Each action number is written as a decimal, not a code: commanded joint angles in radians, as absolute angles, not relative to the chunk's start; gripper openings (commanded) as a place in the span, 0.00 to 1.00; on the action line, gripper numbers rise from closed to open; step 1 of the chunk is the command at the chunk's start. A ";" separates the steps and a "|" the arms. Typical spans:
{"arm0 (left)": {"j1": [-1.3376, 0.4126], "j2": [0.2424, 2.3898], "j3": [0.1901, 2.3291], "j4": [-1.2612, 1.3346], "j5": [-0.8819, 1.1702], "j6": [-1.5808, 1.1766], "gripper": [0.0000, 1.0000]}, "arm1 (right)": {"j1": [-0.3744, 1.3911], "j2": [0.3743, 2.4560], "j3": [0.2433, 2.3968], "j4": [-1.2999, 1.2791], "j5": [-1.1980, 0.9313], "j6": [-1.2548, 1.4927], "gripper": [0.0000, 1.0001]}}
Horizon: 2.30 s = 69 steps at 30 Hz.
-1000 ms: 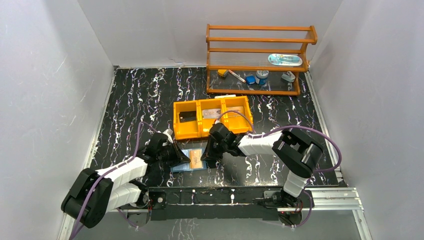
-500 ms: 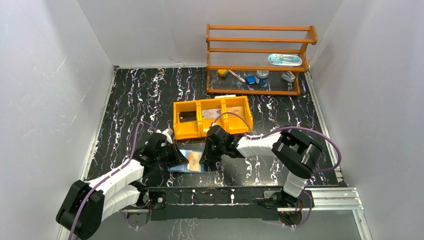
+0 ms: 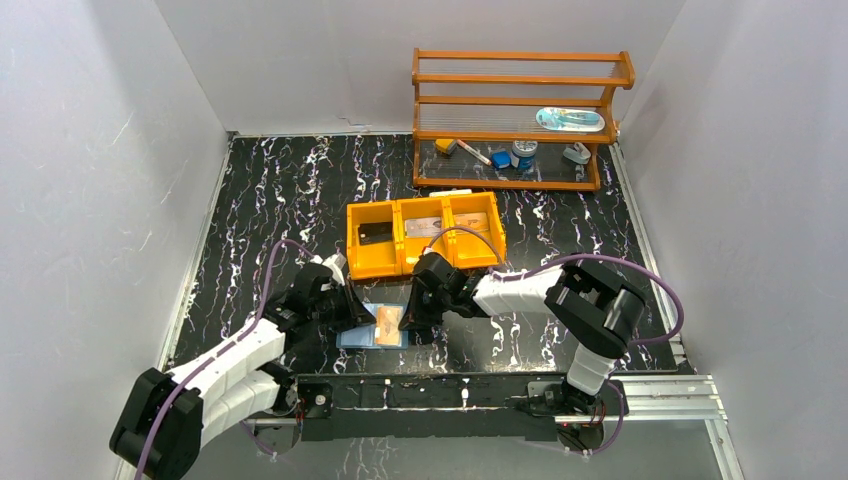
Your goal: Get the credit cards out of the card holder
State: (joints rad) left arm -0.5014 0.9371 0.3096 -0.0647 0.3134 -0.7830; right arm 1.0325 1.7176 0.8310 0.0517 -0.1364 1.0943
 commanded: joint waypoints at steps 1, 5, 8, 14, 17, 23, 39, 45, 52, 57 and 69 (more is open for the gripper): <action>-0.505 0.968 0.342 -0.049 0.364 -0.767 0.08 | 1.040 1.713 0.805 -0.017 -0.117 1.083 0.05; -0.506 1.017 0.346 -0.006 0.410 -0.770 0.19 | 1.039 1.719 0.804 -0.010 -0.124 1.084 0.05; -0.505 1.045 0.341 0.012 0.416 -0.774 0.21 | 1.040 1.722 0.801 -0.002 -0.130 1.086 0.05; -0.507 1.036 0.317 -0.020 0.346 -0.774 0.31 | 1.039 1.728 0.793 0.007 -0.138 1.090 0.05; -0.506 1.024 0.310 -0.043 0.314 -0.763 0.40 | 1.039 1.731 0.793 0.010 -0.141 1.089 0.05; -0.506 1.017 0.311 -0.047 0.303 -0.757 0.45 | 1.038 1.735 0.792 0.018 -0.150 1.091 0.05; -0.503 1.109 0.108 0.216 0.449 -0.907 0.28 | 1.033 1.776 0.767 0.067 -0.184 1.110 0.04; -0.482 1.158 0.043 0.373 0.544 -0.948 0.21 | 1.032 1.777 0.747 0.098 -0.198 1.122 0.04; -0.475 1.162 0.031 0.463 0.615 -0.951 0.12 | 1.019 1.770 0.721 0.112 -0.200 1.130 0.04; -0.476 1.156 0.075 0.398 0.672 -0.870 0.07 | 1.002 1.767 0.726 0.112 -0.203 1.126 0.04; -0.487 1.163 0.117 0.395 0.767 -0.835 0.10 | 0.987 1.748 0.748 0.101 -0.202 1.109 0.05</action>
